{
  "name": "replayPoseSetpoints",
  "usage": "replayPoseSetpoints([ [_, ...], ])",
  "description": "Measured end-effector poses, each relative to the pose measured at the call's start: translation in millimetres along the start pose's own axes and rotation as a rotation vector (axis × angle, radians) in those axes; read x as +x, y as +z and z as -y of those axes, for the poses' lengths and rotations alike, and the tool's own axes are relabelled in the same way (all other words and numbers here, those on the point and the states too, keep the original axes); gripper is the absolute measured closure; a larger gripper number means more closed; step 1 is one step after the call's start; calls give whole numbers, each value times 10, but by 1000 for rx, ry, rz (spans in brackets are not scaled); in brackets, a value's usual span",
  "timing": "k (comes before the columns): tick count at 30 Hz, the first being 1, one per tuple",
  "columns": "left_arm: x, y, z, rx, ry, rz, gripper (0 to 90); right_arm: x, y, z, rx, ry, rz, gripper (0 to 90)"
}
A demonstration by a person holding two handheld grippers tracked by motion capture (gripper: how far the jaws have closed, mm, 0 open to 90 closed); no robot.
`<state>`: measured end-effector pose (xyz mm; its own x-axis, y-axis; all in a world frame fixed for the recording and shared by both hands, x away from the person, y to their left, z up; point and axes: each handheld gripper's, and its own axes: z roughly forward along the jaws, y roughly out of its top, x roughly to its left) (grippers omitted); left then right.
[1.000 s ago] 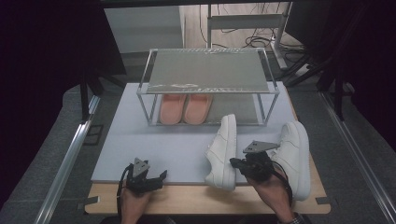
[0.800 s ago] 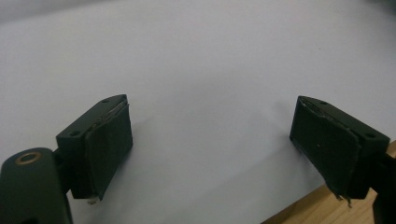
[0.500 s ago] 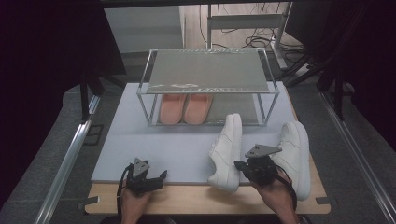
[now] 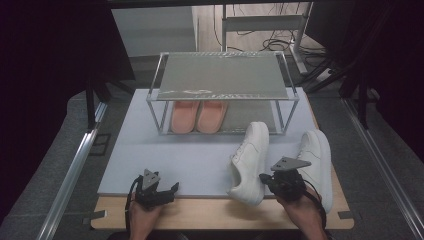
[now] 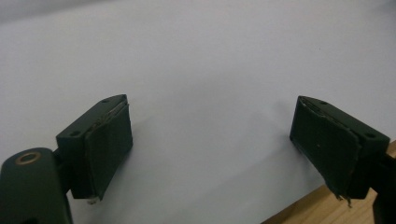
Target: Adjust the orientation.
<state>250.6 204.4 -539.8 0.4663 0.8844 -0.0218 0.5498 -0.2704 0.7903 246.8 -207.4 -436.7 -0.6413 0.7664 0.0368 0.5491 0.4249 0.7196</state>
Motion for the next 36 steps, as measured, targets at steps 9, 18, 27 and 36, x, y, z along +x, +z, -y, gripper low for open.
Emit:
replayPoseSetpoints([
  [9, 0, 0, -1, 0, 0, 0, 125, -70, -45, 87, 30, 21, 38, 895],
  [18, 0, 1, -1, 0, 0, 0, 125, -149, -79, 119, 35, 43, 93, 892],
  [27, -1, 1, -1, 0, -1, 0, 125, -193, -41, 188, 72, 67, 80, 863],
  [36, -1, 1, -1, 0, -1, 0, 125, -249, -30, 161, 65, 108, 114, 891],
])
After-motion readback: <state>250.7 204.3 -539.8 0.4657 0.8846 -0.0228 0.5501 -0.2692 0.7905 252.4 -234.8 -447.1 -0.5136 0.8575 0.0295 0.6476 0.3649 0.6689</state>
